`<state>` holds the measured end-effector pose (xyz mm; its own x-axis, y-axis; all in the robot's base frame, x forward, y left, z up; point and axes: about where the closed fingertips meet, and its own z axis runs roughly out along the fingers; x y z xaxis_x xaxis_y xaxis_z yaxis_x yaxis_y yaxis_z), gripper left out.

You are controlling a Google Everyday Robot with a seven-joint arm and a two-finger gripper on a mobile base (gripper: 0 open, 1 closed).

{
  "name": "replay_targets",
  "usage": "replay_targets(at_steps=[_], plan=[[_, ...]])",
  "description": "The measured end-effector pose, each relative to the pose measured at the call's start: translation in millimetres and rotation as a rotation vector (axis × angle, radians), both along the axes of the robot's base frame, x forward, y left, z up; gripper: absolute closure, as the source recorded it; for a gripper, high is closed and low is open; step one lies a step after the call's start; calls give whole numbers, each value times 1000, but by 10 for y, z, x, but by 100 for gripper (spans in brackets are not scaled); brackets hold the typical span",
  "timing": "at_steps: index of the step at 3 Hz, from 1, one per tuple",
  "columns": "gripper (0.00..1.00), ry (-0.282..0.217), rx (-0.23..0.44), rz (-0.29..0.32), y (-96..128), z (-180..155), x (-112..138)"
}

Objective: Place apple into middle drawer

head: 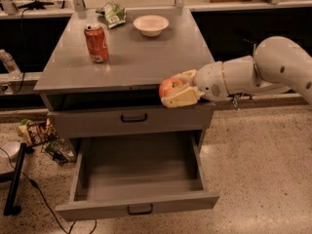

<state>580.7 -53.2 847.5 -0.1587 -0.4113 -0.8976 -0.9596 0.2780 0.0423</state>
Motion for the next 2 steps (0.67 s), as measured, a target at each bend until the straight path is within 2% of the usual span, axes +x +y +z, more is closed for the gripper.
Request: replay_targets(at_steps=[1, 2], plan=[[100, 48, 8, -2, 58, -378, -342], [100, 69, 3, -59, 134, -882, -461]])
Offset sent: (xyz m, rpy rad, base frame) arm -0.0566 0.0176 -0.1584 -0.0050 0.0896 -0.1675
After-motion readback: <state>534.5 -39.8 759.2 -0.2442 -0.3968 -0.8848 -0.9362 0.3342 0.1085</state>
